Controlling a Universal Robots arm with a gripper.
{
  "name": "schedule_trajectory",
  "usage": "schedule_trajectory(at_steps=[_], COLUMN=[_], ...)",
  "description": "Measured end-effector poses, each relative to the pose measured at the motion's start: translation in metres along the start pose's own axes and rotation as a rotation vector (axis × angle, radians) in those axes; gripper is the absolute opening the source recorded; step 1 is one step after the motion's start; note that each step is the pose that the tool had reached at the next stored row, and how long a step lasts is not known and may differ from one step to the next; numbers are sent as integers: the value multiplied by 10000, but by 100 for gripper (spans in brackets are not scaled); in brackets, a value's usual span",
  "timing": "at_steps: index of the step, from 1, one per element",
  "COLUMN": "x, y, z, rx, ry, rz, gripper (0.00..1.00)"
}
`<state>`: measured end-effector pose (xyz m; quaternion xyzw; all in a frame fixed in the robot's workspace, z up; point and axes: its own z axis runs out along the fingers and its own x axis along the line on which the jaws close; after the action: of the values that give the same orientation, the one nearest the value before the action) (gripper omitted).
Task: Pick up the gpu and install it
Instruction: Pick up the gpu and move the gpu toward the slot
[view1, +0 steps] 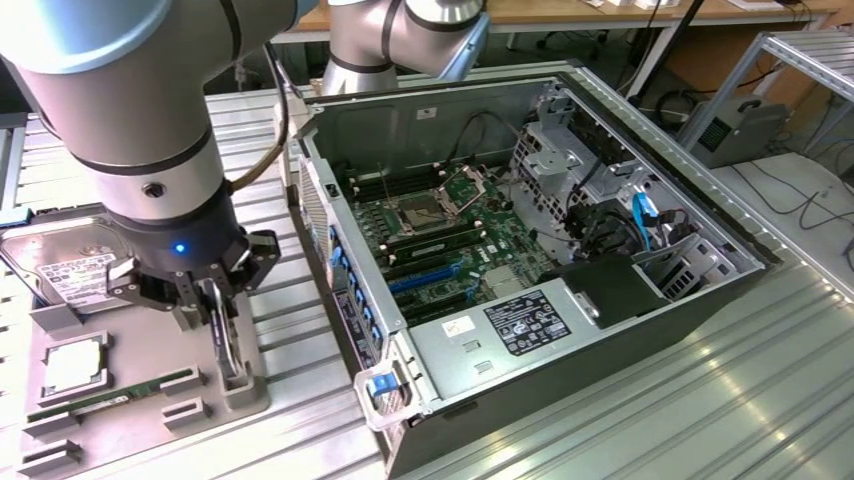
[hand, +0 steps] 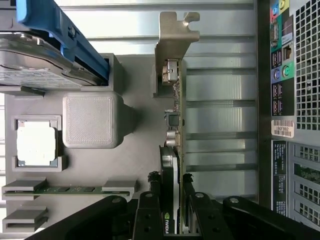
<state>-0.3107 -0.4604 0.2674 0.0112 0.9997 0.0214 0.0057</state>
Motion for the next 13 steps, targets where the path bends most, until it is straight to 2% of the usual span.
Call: schedule_trajectory(at_steps=[13], x=[-4], y=[15], z=[-328], rx=[61], ry=[-2], rz=[-1], gripper=[27])
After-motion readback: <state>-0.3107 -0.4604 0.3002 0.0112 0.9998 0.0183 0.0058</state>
